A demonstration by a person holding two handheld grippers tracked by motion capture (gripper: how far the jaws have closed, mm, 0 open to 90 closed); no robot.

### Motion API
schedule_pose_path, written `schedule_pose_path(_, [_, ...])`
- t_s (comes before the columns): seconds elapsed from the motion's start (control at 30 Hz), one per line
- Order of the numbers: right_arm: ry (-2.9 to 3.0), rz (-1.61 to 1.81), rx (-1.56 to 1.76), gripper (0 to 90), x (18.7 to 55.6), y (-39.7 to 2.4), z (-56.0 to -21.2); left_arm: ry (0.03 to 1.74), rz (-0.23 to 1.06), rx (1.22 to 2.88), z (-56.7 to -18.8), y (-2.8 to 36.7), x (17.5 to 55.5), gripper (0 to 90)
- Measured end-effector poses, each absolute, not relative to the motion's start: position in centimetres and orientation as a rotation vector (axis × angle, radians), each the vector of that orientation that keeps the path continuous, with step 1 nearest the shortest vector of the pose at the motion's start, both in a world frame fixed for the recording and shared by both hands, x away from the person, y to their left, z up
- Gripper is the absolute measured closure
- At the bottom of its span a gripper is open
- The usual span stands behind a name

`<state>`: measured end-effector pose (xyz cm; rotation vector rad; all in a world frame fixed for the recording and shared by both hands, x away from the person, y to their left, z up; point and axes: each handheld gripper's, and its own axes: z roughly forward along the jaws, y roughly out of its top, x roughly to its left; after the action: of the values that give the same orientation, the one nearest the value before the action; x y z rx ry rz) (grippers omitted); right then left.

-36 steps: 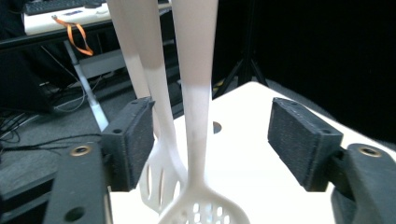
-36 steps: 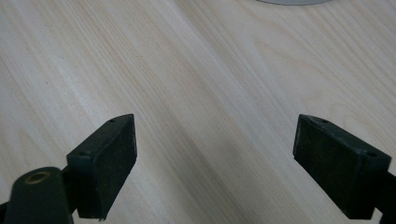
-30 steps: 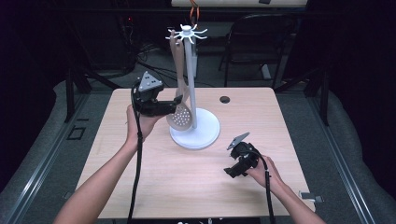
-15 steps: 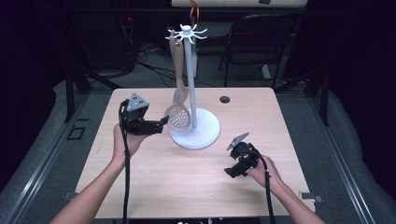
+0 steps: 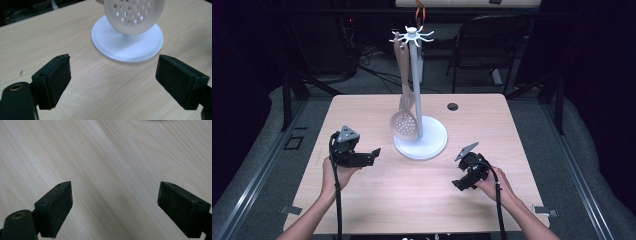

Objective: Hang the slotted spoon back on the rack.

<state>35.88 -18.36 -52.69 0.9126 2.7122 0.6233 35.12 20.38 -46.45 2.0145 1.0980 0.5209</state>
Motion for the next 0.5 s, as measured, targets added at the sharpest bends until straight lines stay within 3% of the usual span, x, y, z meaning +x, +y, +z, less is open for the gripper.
schedule_pose_path(0.5, [2.711,0.620,0.924,12.1,35.9,-18.5,-52.8,1.200,0.470,2.014,-49.9,21.9,34.2,9.8])
